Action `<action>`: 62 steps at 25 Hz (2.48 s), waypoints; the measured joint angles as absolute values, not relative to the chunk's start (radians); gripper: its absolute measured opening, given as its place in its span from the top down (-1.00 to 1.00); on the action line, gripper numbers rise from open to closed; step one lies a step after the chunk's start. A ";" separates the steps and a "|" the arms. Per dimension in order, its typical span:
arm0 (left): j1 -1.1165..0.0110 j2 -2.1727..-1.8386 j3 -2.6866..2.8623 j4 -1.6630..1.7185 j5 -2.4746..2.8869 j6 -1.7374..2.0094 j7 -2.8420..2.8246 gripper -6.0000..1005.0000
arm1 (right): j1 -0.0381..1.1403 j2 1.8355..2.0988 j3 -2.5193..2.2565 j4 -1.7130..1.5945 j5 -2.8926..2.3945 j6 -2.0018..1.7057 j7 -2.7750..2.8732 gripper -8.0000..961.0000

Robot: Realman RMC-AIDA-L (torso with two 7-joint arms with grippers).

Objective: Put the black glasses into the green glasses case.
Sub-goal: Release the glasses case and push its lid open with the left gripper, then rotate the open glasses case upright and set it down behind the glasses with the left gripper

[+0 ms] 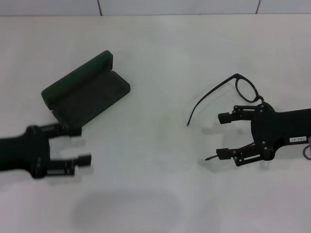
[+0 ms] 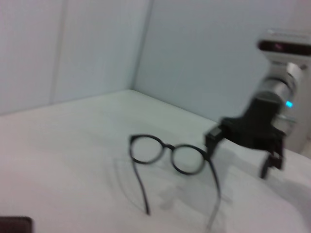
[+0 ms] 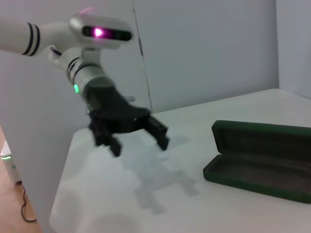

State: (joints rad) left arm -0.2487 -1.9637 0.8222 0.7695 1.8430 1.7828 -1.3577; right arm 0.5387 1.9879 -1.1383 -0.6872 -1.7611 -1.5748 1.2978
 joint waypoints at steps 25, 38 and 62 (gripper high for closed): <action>-0.710 -1.953 0.805 1.086 2.515 1.586 -1.989 -0.71 | 0.559 2.012 -1.179 -0.733 -1.815 -1.618 1.327 -0.84; -0.774 -1.991 0.871 0.977 2.664 1.442 -1.991 -0.71 | 0.547 2.014 -1.192 -0.732 -1.815 -1.618 1.327 -0.84; -0.749 -2.034 0.915 1.032 2.634 1.420 -1.958 0.52 | 0.539 2.013 -1.188 -0.724 -1.815 -1.609 1.327 -0.83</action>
